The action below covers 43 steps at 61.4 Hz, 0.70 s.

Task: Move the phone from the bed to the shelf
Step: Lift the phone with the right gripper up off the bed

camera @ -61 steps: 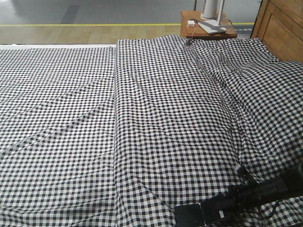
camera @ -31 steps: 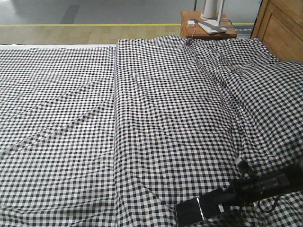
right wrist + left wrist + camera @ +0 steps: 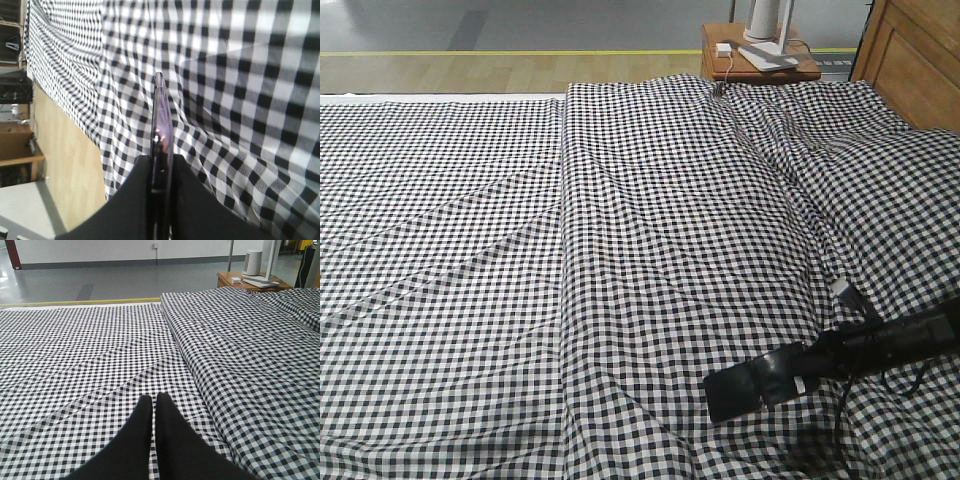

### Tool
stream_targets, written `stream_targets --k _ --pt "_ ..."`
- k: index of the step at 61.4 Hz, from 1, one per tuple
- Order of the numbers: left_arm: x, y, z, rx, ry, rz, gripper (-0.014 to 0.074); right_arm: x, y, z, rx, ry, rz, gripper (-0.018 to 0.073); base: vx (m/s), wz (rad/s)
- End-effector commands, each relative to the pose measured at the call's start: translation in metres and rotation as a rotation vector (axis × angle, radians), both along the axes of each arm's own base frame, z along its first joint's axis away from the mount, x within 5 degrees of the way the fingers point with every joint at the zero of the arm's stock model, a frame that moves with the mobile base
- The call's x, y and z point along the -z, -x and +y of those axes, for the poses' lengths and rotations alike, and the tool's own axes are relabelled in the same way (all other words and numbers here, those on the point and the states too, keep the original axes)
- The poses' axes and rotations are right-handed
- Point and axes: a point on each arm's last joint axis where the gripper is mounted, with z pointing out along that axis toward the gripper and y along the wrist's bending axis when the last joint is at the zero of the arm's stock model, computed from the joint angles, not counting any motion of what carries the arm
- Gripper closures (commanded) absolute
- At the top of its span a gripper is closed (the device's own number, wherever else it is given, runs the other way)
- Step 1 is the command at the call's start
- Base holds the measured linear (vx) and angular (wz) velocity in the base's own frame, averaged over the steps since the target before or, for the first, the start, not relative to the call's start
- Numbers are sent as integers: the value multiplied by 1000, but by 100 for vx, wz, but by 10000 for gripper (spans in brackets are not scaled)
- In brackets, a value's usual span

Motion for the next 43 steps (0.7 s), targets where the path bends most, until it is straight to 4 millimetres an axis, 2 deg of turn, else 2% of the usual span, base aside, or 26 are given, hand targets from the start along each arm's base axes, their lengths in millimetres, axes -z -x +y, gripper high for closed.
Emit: stream_targets --k 1,8,23,43 --pt "-6 -1 1 -7 11 -75 596 -56 -8 6 -53 -112 -74 564 0 0" --pt "-6 -1 1 -7 11 -75 596 -84 -14 15 -79 -87 -126 564 0 0" --pt "-6 -1 1 -7 11 -75 596 -148 -18 50 -179 -44 -280 564 0 0" --pt "-6 -1 1 -7 11 -75 596 -240 -3 76 -232 10 -490 564 0 0"
